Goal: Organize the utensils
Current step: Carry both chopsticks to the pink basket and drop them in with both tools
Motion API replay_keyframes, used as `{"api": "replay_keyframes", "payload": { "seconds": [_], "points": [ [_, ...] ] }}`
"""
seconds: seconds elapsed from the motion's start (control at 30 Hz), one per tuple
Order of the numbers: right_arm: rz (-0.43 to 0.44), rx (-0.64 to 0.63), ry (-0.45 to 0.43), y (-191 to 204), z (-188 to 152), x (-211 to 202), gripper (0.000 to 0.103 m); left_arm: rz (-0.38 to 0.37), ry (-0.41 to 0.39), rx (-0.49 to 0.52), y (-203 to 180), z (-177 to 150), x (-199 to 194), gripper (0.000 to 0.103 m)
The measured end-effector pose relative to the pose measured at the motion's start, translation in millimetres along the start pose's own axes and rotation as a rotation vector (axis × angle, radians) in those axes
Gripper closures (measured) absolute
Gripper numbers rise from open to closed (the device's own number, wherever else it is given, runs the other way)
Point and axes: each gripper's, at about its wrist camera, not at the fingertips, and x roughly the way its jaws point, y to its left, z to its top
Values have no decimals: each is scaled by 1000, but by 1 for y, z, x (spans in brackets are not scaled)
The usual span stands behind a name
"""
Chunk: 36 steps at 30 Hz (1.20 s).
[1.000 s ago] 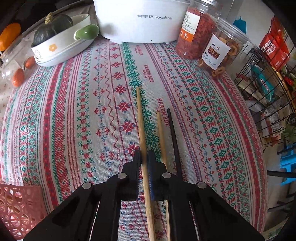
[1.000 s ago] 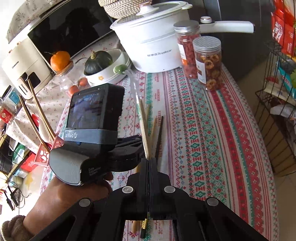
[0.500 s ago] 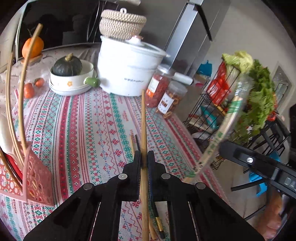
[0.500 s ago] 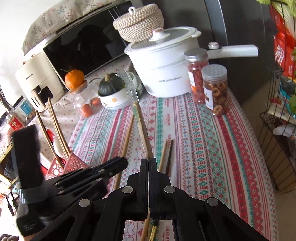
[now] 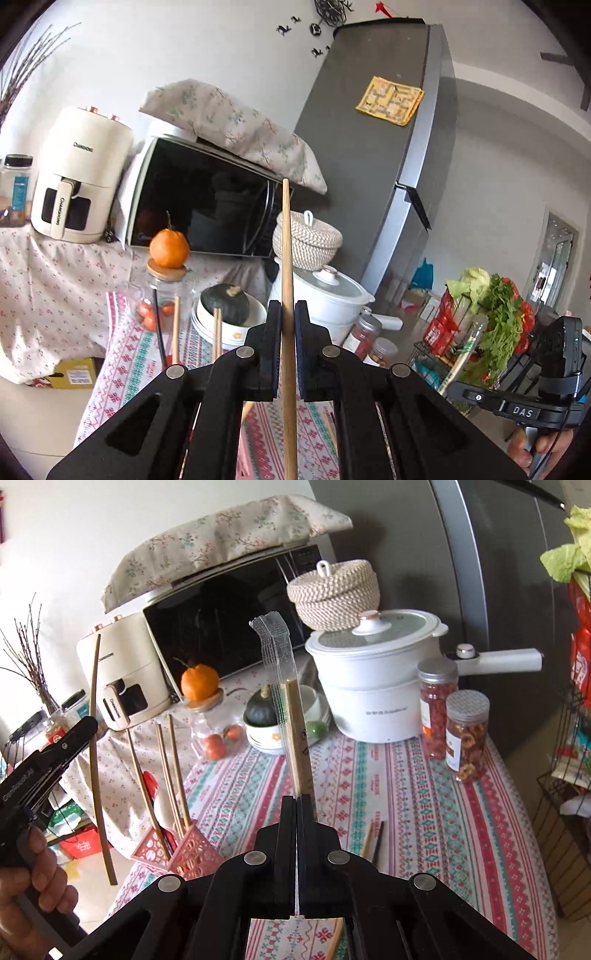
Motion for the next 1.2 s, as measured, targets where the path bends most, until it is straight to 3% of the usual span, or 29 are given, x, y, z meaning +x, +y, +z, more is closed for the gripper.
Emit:
{"api": "replay_keyframes", "payload": {
  "seconds": [0.23,0.4,0.47,0.63,0.87,0.97,1.03,1.13,1.2],
  "points": [
    [96,-79,-97,29,-1,-12,103,117,-100,78,19,-17,15,96],
    [138,-112,-114,44,-4,-10,103,162,-162,126,21,-29,21,96],
    [147,-122,-112,49,-6,-9,103,191,-164,170,19,-36,25,96],
    [162,-141,-117,59,-9,-5,103,243,-153,152,32,-54,29,96],
    [166,-148,-106,66,-12,2,103,275,-73,150,40,-71,36,96],
    [164,-153,-101,67,-14,5,103,262,91,148,43,-79,47,88],
    [160,-156,-96,69,-15,7,103,231,151,114,48,-80,47,80],
    [158,-166,-92,72,-16,8,103,212,143,39,55,-67,35,78],
    [165,-166,-93,76,-15,10,103,196,130,-7,57,-53,25,71]
  ]
}}
